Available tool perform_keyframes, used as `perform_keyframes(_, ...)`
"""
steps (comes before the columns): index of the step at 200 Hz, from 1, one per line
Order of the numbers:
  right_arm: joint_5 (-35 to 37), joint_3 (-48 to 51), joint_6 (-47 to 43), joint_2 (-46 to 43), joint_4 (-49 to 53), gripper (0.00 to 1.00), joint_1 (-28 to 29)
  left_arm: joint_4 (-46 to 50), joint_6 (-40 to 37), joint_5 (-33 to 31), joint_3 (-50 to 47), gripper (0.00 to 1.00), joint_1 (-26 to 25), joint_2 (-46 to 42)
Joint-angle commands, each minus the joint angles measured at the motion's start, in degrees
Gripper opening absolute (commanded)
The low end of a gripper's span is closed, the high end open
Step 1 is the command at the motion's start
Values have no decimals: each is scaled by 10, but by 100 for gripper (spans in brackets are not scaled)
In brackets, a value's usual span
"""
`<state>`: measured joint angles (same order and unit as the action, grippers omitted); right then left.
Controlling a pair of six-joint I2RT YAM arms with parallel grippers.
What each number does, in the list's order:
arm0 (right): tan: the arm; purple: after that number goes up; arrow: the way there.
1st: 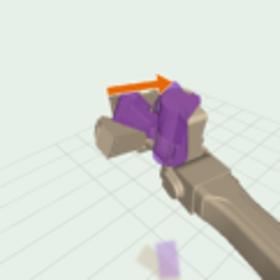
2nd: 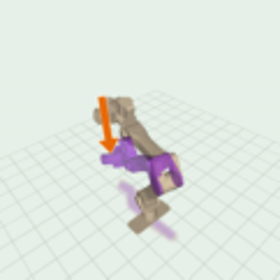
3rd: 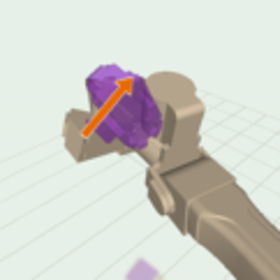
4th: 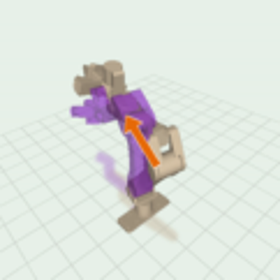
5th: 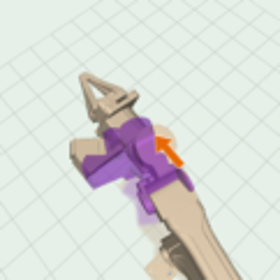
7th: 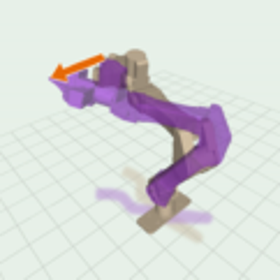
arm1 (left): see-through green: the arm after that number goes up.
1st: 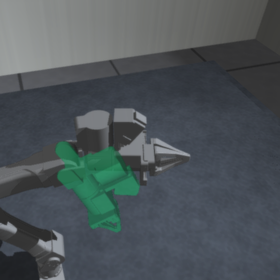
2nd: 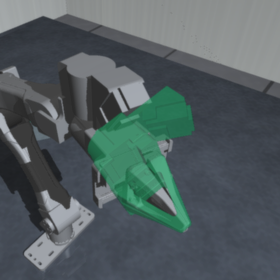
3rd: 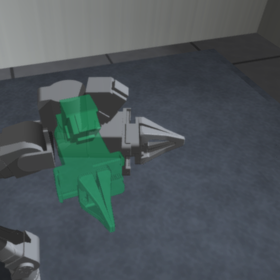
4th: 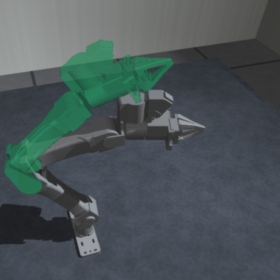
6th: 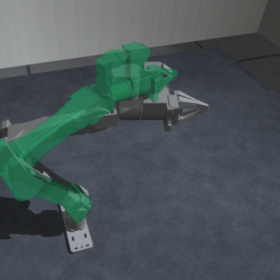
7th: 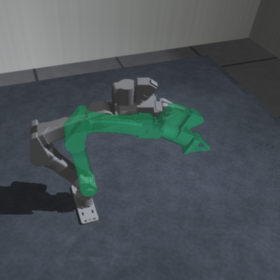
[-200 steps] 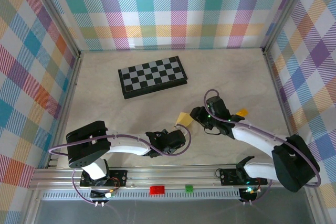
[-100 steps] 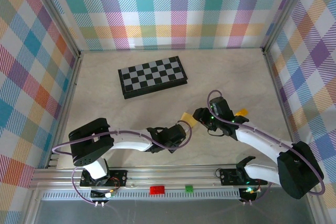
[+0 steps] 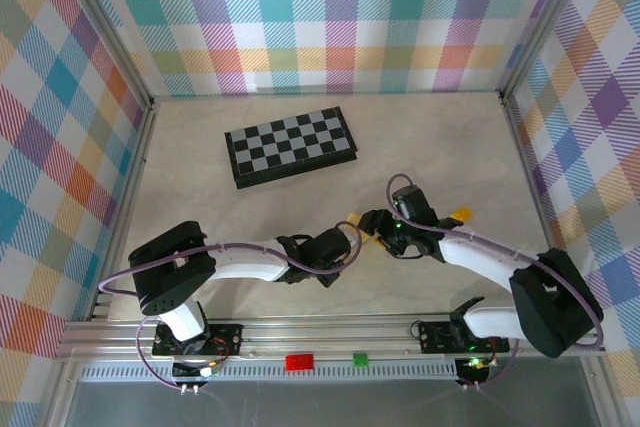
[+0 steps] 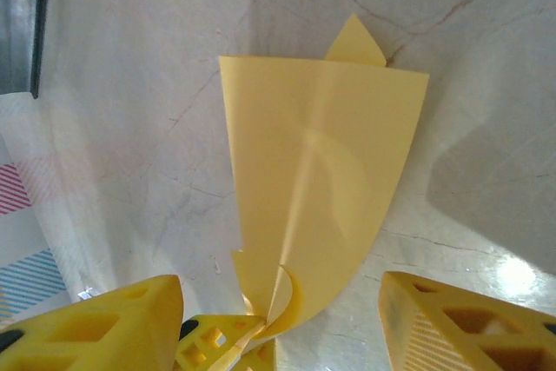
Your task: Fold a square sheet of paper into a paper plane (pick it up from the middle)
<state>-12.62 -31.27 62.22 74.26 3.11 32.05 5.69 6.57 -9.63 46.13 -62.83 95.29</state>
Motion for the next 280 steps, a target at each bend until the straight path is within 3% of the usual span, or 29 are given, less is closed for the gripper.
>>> perform_keyframes(1, -30, -22, 36, 36, -14, 61, -2, 21, -2, 5, -6, 15, 6, -7)
perform_keyframes(65, -57, -30, 45, 86, -45, 30, -2, 20, -31, -13, -18, 19, 5, -29)
perform_keyframes(144, -78, -34, 48, 93, -64, 5, -2, 31, -72, -37, -9, 29, 3, -32)
perform_keyframes(280, -79, -27, 53, 93, -76, 2, -2, 9, -78, -67, -3, 32, -15, -41)
